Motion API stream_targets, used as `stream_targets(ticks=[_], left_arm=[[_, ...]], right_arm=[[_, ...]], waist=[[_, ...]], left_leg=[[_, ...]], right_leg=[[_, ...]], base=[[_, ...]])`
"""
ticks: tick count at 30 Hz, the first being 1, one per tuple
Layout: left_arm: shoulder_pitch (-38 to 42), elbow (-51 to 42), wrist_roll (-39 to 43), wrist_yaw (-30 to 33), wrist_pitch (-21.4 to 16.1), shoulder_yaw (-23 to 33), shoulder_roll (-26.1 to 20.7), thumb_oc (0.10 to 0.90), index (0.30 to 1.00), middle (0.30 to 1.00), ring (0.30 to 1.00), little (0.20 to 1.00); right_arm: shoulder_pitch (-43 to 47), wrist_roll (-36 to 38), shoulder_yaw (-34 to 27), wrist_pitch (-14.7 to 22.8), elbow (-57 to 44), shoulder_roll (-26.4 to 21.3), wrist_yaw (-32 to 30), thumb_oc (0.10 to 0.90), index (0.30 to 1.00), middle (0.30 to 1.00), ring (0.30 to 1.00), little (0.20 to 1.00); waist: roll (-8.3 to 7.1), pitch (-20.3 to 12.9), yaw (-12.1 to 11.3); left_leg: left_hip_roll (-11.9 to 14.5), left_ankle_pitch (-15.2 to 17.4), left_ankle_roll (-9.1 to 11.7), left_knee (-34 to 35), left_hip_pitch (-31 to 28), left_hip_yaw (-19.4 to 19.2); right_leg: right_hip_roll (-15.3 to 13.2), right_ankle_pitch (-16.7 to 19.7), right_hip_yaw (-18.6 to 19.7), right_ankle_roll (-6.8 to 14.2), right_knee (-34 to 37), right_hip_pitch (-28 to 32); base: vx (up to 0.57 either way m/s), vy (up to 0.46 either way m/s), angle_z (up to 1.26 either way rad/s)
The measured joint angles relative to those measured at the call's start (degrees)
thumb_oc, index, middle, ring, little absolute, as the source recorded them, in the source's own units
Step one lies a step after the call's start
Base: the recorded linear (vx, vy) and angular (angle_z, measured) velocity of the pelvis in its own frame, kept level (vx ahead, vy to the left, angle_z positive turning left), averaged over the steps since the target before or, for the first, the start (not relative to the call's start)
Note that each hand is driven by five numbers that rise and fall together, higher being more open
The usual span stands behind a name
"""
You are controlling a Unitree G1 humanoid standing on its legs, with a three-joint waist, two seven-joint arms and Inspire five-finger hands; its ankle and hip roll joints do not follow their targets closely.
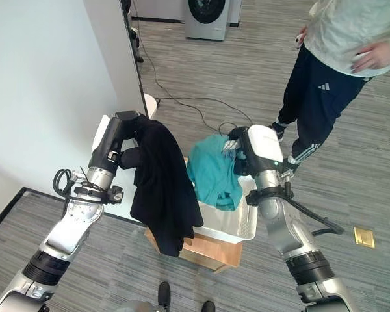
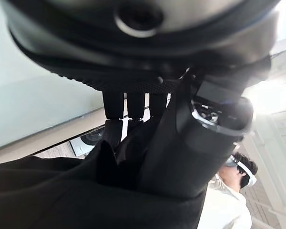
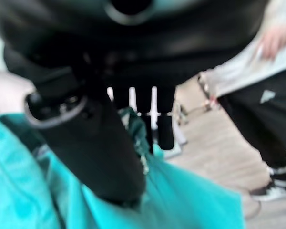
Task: Pick up bed clothes into laundry basket.
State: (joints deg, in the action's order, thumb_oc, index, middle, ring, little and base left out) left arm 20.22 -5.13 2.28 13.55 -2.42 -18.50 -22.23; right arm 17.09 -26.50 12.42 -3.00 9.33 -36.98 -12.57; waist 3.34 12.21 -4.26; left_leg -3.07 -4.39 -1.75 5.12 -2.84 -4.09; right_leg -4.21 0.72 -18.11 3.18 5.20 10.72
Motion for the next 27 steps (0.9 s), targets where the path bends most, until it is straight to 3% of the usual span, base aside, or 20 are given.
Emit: stream_targets(ticks=[4,5,6,11,12,16,21,27], left_arm=[[-0.25,-0.17,1.28,-0.86,-0.50,-0.87,0.53,0.400,0.300,0.300,0.300,0.300],[-0.33,-0.10,1.96,-0.86,-0.48,-0.91,0.44,0.400,0.300,0.300,0.300,0.300],[-0.55,-0.05,2.26,-0.85,-0.58,-0.84,0.33,0.400,0.300,0.300,0.300,0.300],[-1.48,2.25,4.58,-0.74,0.35,-0.71,-0.69,0.400,0.300,0.300,0.300,0.300],[-0.26,2.96,5.00,-0.61,2.07,0.14,-2.17,0.400,0.300,0.300,0.300,0.300],[1.76,2.84,5.00,-0.19,2.33,-0.42,-4.97,0.400,0.300,0.300,0.300,0.300],[5.66,2.84,5.55,-0.11,3.23,-3.14,-7.06,0.400,0.300,0.300,0.300,0.300],[10.46,2.99,10.68,1.35,3.30,-7.35,-5.57,0.400,0.300,0.300,0.300,0.300]], right_arm=[[-0.41,-0.44,2.43,-0.47,10.87,0.45,0.76,0.400,0.300,0.300,0.300,0.300],[-0.44,-0.42,2.91,-1.39,13.19,0.48,1.02,0.576,0.564,0.564,0.564,0.564],[-0.25,-0.38,3.49,-1.52,15.60,0.68,0.96,0.800,0.900,0.900,0.900,0.900],[0.41,-0.16,6.52,-2.75,23.30,1.88,1.12,0.800,0.900,0.900,0.900,0.900],[0.55,-0.19,6.79,-3.30,23.03,2.34,1.13,0.800,0.900,0.900,0.900,0.900],[0.29,-0.25,4.76,-3.54,16.97,2.40,0.97,0.800,0.900,0.900,0.900,0.900],[1.04,-0.32,3.12,-3.14,13.93,2.39,0.91,0.800,0.900,0.900,0.900,0.900],[1.02,-0.17,0.51,-3.77,14.95,1.98,0.55,0.800,0.900,0.900,0.900,0.900]], waist=[[0.11,-0.26,-1.23],[0.21,-0.35,-1.36],[0.23,-0.37,-1.49],[0.59,-0.39,-2.46],[1.03,-0.15,-2.10],[2.61,0.26,-2.05],[2.77,0.30,-2.60],[2.87,0.26,-2.67]], left_leg=[[-0.05,-0.79,-0.22,-0.05,1.11,1.05],[-0.08,-1.12,-0.06,-0.05,2.04,1.25],[-0.08,-1.43,-0.10,-0.06,2.84,1.42],[0.00,-2.29,-0.08,-0.06,5.72,1.52],[-0.03,-2.27,-0.07,-0.05,5.93,1.57],[-0.19,-2.24,-0.08,-0.04,5.73,1.58],[-0.33,-2.05,0.10,-0.02,5.09,1.71],[-0.95,-1.81,-0.14,-0.03,4.66,1.39]], right_leg=[[0.07,-0.12,-1.40,-0.04,0.00,-1.07],[0.06,-0.12,-1.70,-0.04,0.01,-1.86],[0.08,-0.12,-1.98,-0.04,0.00,-2.57],[0.15,-0.04,-2.06,-0.12,0.03,-5.35],[0.08,-0.03,-2.09,-0.11,0.06,-5.52],[-0.14,0.11,-2.15,0.04,0.05,-5.28],[-0.23,0.25,-2.33,0.23,0.04,-4.49],[-1.01,0.55,-2.29,0.78,0.05,-4.03]], base=[[-0.01,0.015,0.17],[-0.09,0.027,0.13],[-0.08,0.021,0.11],[-0.02,0.029,0.03],[0.06,0.064,0.01],[0.05,0.037,0.03],[0.04,0.026,0.04],[0.02,0.016,0.04]])
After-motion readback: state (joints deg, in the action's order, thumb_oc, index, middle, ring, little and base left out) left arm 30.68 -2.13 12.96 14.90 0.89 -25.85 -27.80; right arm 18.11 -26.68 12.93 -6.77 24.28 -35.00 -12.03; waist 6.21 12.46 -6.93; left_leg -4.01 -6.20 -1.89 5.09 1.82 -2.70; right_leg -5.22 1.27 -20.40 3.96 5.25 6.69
